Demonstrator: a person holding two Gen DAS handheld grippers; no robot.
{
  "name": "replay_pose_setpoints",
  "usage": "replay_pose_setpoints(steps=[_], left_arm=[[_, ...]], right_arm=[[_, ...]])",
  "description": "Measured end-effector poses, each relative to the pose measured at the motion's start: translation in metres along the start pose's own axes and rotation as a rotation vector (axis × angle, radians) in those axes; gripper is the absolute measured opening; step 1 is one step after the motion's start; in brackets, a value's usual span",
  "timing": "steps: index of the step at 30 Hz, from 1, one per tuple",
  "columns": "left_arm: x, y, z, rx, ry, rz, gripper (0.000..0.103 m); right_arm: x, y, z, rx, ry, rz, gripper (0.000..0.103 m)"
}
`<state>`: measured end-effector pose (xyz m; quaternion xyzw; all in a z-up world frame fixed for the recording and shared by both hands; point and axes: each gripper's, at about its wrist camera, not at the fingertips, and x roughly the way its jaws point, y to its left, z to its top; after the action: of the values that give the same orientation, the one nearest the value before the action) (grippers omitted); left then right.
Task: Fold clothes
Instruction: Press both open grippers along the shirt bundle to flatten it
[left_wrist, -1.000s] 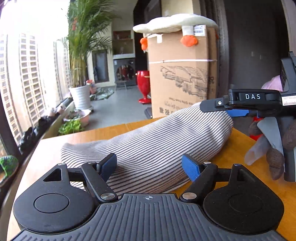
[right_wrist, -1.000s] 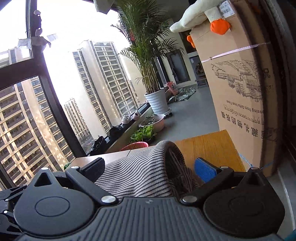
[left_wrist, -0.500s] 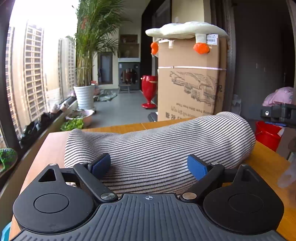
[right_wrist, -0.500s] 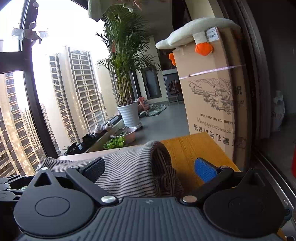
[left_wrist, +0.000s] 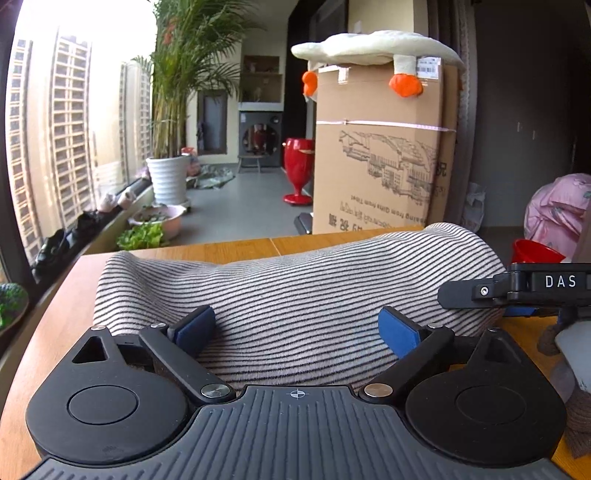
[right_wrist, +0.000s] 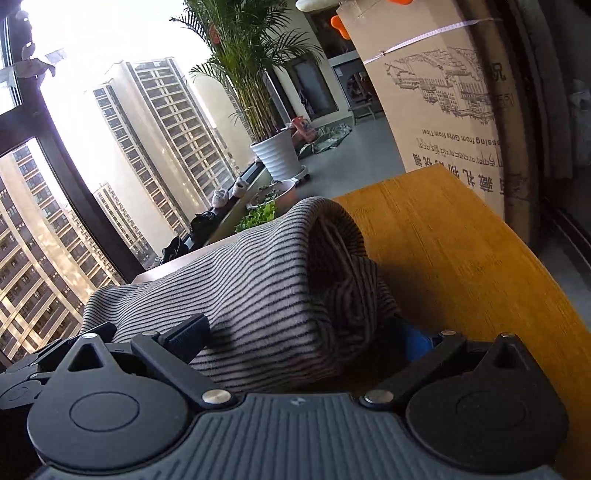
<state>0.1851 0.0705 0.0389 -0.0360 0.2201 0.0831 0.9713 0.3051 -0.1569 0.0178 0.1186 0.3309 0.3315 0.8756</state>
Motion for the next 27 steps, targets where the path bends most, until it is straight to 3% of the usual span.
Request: replay_pose_setpoints(steps=[5, 8, 12, 14, 16, 19, 22, 27], left_arm=[[-0.032, 0.003, -0.002, -0.043, -0.089, 0.029, 0.097], [-0.054, 0.011, -0.001, -0.062, -0.14, 0.028, 0.098], [-0.045, 0.024, -0.006, -0.097, -0.092, 0.016, 0.098], [-0.034, 0.028, -0.011, -0.117, -0.073, 0.011, 0.098], [-0.029, 0.026, -0.012, -0.115, -0.071, 0.007, 0.099], [-0.021, 0.021, -0.01, -0.098, -0.03, 0.04, 0.099], [-0.018, 0.021, -0.01, -0.094, -0.028, 0.036, 0.099], [-0.023, 0.021, -0.013, -0.095, -0.047, 0.025, 0.099]], right_arm=[[-0.028, -0.004, 0.001, -0.048, -0.181, -0.073, 0.103], [-0.036, -0.005, -0.001, -0.067, -0.242, -0.093, 0.103], [-0.049, 0.026, 0.003, -0.175, -0.3, -0.015, 0.103], [-0.049, 0.05, 0.002, -0.267, -0.271, 0.072, 0.103], [-0.036, 0.065, 0.0, -0.303, -0.183, 0.163, 0.103], [-0.007, 0.061, -0.004, -0.28, -0.067, 0.135, 0.103], [0.0, 0.053, -0.004, -0.281, -0.078, 0.124, 0.103], [-0.002, 0.066, -0.011, -0.338, -0.103, 0.026, 0.103]])
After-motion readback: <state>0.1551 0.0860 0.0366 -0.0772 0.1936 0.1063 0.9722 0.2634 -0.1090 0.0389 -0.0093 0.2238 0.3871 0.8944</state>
